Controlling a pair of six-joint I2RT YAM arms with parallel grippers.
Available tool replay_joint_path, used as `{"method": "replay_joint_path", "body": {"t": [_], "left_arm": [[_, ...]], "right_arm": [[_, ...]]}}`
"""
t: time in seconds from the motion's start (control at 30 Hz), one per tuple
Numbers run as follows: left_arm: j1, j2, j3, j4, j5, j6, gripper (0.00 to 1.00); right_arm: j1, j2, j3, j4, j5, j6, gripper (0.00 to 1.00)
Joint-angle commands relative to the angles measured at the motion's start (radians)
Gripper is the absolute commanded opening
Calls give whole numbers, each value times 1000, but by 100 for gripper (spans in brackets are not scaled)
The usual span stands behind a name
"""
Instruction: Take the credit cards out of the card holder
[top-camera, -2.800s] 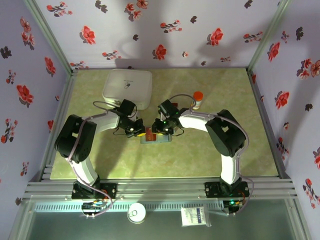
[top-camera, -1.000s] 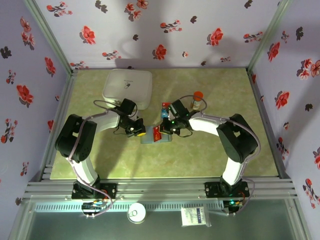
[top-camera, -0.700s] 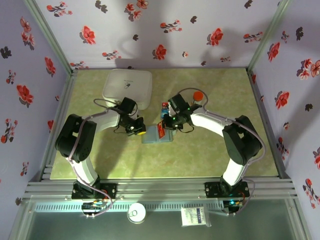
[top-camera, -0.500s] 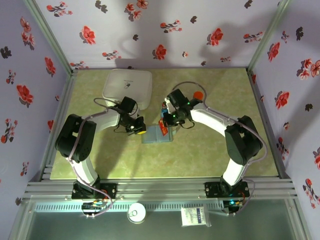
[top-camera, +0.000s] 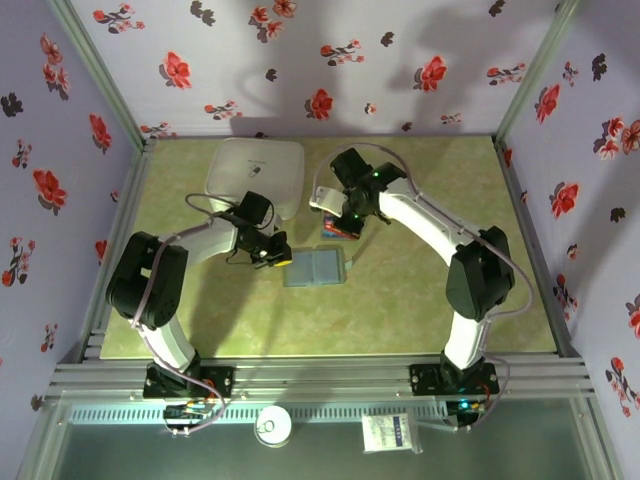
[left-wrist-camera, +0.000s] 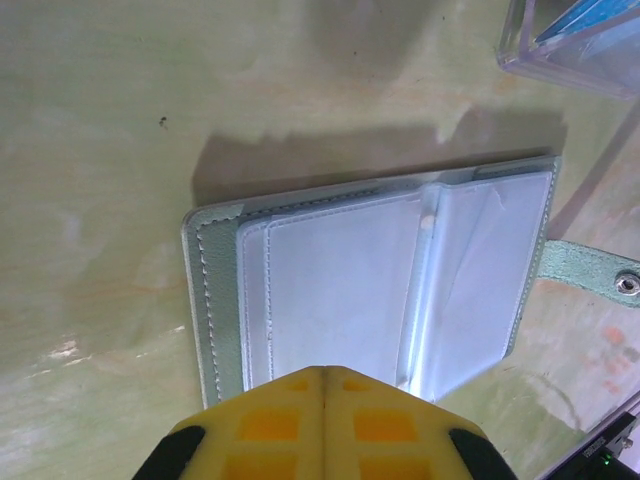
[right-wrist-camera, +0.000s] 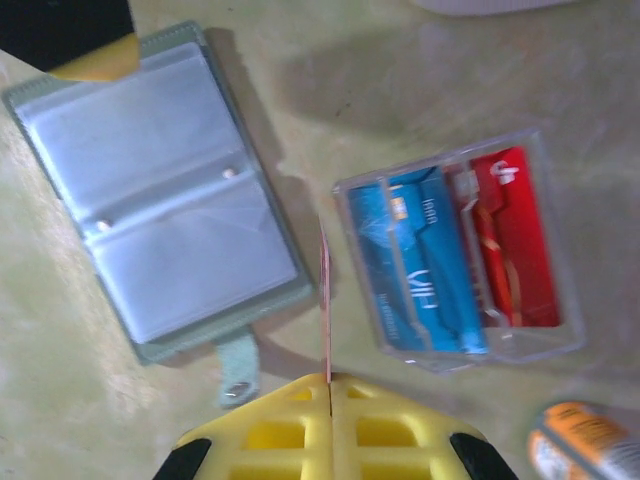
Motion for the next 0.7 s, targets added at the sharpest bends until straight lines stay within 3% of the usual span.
{"method": "replay_joint_path", "body": {"t": [0.0, 0.67], "left_arm": [[-2, -41, -23, -29, -8, 21, 0], [4, -32, -20, -23, -13, -2, 0]], "right_arm": [[-52, 35, 97, -78, 16, -194, 0], [-145, 362, 477, -185, -95, -329, 0]]}}
